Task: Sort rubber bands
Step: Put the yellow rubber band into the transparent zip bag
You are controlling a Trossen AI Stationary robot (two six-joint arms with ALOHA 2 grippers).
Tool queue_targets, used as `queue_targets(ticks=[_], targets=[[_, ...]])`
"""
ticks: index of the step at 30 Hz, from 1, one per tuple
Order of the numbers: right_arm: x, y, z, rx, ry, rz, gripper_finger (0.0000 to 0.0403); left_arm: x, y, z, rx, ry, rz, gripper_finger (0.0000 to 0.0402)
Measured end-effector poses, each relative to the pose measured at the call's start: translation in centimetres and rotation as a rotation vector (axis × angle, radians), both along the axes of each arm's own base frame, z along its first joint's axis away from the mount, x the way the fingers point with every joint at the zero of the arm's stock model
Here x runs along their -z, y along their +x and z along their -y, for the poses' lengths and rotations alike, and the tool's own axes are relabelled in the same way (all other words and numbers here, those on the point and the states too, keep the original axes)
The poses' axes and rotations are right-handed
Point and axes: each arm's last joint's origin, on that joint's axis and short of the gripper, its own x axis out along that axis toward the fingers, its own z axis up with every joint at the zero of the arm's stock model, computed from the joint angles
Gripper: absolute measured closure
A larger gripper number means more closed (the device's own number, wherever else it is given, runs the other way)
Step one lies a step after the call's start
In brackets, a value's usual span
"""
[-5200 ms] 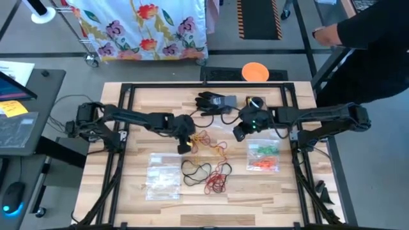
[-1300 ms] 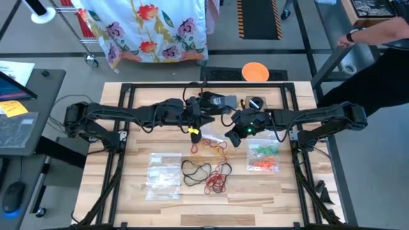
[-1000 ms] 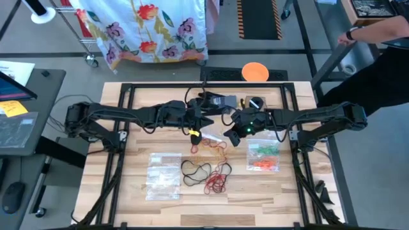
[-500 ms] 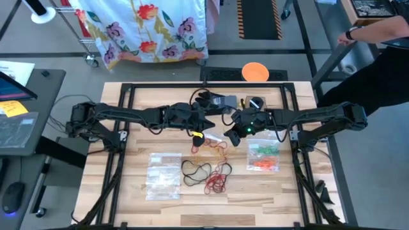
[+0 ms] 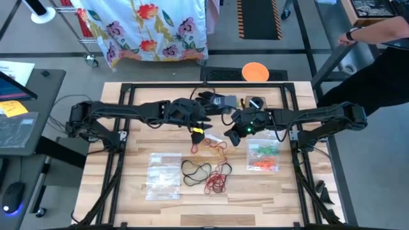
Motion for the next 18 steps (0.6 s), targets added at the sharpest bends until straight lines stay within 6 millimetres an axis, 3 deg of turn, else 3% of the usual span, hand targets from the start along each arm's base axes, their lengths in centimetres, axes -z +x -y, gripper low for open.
queue_targets(ticks=[4,7,11,15,18], targets=[[0.1,0.0,-0.5,-0.065,-0.009,-0.007,0.0397,-1.5,-0.2,0.1,0.029,0.061,-0.011,0.0268],[0.4,-0.4,0.0,0.09,0.025,-0.057,0.0397,-2.2,-0.6,0.3,0.045,0.071,-0.022,0.0271],[0.7,-0.1,-0.3,-0.003,-0.011,-0.061,0.0397,-1.6,-1.1,0.5,0.04,0.05,-0.111,0.0273],[0.8,-0.1,0.1,0.137,0.044,-0.066,0.0397,-0.6,-1.8,0.7,0.026,0.03,-0.226,0.0273],[1.0,0.3,-0.1,-0.018,-0.032,-0.06,0.0397,0.2,-2.4,1.0,0.028,0.018,-0.317,0.0273]])
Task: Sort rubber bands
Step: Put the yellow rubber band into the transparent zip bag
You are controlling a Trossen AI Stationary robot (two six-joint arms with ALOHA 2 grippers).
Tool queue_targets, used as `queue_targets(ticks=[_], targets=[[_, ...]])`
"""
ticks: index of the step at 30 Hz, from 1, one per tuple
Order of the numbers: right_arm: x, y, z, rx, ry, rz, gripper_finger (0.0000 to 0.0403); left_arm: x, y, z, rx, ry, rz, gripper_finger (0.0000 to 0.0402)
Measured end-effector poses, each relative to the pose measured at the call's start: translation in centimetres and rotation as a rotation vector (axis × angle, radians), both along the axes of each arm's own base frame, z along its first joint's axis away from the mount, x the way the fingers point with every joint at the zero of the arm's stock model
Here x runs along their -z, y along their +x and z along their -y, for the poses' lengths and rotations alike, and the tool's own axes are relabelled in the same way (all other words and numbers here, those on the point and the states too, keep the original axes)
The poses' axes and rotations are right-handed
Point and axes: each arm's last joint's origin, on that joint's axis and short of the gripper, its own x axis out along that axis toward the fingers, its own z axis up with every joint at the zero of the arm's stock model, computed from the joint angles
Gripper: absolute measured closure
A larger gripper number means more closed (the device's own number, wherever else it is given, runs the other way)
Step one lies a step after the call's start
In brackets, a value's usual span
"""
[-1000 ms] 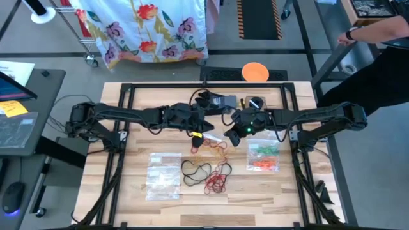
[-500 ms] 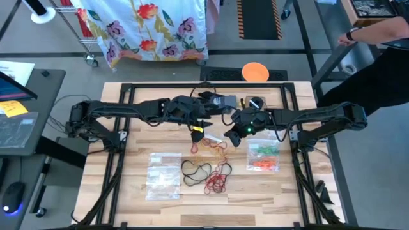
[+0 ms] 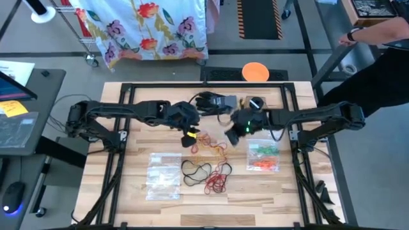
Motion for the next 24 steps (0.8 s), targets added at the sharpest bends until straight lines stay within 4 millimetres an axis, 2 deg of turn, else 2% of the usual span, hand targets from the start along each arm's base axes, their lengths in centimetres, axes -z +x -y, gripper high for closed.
queue_targets(ticks=[3,6,8,12,16,19,21,24], targets=[[0.0,-0.3,1.1,0.16,0.076,-0.01,0.0397,0.1,-0.7,0.4,0.01,-0.007,-0.052,0.0273],[-0.2,0.1,1.0,0.079,-0.009,0.024,0.0397,0.6,-1.2,1.9,0.043,-0.029,-0.121,0.0273],[-0.4,-0.2,1.6,0.141,0.016,0.025,0.0397,1.5,-1.3,2.6,0.064,-0.03,-0.14,0.0273],[-0.6,-0.3,2.1,0.188,-0.035,0.031,0.0397,3.6,-1.3,4.6,0.124,-0.027,-0.11,0.0274],[-0.4,-0.5,2.1,0.173,0.013,0.004,0.0397,5.8,-0.8,5.0,0.131,-0.015,-0.007,0.0274],[-0.2,-0.9,2.4,0.204,0.016,-0.031,0.0397,8.1,-0.9,4.4,0.102,0.012,0.024,0.0274],[-0.3,-1.0,2.6,0.21,0.018,-0.022,0.0397,9.7,-1.4,2.9,0.036,0.042,0.003,0.0274],[-1.0,-1.5,2.5,0.191,0.024,0.0,0.0397,10.7,-2.0,-0.3,-0.08,0.045,0.018,0.0274]])
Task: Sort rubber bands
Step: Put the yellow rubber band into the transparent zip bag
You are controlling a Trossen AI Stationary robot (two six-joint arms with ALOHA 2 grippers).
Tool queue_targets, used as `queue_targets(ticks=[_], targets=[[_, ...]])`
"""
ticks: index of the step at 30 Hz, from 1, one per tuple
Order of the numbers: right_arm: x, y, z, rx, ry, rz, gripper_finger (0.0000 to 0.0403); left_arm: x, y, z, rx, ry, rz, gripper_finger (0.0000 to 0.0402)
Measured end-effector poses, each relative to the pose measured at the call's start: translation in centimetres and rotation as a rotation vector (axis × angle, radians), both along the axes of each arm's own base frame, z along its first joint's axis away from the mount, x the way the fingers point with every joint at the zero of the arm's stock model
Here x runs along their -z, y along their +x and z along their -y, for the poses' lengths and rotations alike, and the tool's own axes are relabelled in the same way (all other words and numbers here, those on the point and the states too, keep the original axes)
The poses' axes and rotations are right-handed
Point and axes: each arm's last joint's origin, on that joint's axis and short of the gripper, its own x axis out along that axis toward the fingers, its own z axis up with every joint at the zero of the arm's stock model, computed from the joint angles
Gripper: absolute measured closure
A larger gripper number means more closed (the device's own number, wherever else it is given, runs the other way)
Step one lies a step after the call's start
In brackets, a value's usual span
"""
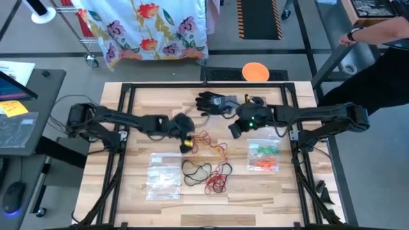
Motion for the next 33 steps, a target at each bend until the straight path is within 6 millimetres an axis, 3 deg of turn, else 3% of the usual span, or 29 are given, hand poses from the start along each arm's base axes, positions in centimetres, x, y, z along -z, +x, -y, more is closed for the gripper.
queue_targets(ticks=[3,6,11,17,22,28,31,33], targets=[[-0.3,-0.2,0.2,0.004,-0.026,0.006,0.0397,1.6,-1.0,-2.4,-0.027,-0.099,-0.028,0.0274],[-0.7,-0.3,0.1,-0.012,-0.031,0.031,0.0397,2.9,-0.9,-3.2,0.035,-0.125,-0.04,0.0274],[-0.6,-0.4,0.3,-0.031,-0.054,0.011,0.0397,6.0,0.1,-3.6,0.151,-0.034,-0.125,0.0274],[-0.4,-0.6,0.4,-0.065,-0.029,-0.01,0.0397,7.1,1.8,-3.9,0.176,0.132,-0.197,0.0274],[-0.3,-0.7,0.4,-0.08,-0.039,-0.02,0.0397,6.8,2.1,-3.8,0.204,0.094,-0.257,0.0288],[-0.3,-0.7,0.4,-0.078,-0.04,-0.021,0.0397,5.8,2.1,-3.8,0.163,0.019,-0.379,0.0391],[-0.3,-0.7,0.4,-0.07,-0.03,-0.018,0.0397,4.6,2.2,-3.6,0.183,-0.05,-0.374,0.0398],[-0.3,-0.6,0.3,-0.07,-0.028,-0.018,0.0397,2.5,2.6,-3.2,0.239,-0.095,-0.277,0.04]])
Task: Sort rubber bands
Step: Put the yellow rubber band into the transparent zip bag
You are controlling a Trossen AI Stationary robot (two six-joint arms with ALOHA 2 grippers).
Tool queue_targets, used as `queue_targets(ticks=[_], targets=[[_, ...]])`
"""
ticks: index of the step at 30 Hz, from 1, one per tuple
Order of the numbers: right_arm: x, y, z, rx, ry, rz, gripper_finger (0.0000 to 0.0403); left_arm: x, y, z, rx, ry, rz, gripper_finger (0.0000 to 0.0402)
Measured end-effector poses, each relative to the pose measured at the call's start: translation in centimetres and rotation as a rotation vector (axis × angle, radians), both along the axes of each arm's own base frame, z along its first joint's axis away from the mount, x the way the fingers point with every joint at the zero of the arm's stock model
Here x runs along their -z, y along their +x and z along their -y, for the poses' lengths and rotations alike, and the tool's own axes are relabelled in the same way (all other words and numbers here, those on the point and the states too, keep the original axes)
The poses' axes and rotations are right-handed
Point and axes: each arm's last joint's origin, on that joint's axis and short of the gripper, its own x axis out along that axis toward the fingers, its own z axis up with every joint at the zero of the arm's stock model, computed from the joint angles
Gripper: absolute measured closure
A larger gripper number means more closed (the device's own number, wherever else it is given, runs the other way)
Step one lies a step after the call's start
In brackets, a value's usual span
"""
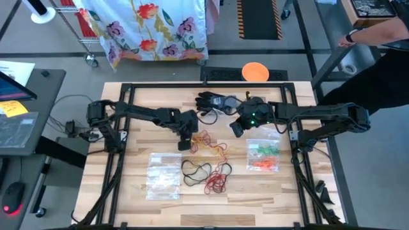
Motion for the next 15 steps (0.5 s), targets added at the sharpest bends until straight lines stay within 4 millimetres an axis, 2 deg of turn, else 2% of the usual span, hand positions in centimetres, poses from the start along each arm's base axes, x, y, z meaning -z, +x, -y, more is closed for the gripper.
queue_targets(ticks=[2,6,11,15], targets=[[0.0,0.0,-0.1,-0.002,0.0,-0.004,0.0397,-3.1,0.1,0.5,0.026,-0.017,0.123,0.0401],[0.0,0.1,-0.6,-0.021,0.0,-0.007,0.0397,-8.0,-1.6,1.8,0.043,-0.054,0.307,0.0401],[-0.1,0.4,-1.7,-0.056,0.003,0.017,0.0397,-14.5,-2.8,4.8,0.065,-0.075,0.707,0.0401],[-0.8,1.0,-2.6,-0.094,-0.005,0.105,0.0397,-16.9,-2.6,5.9,0.001,-0.06,0.936,0.0401]])
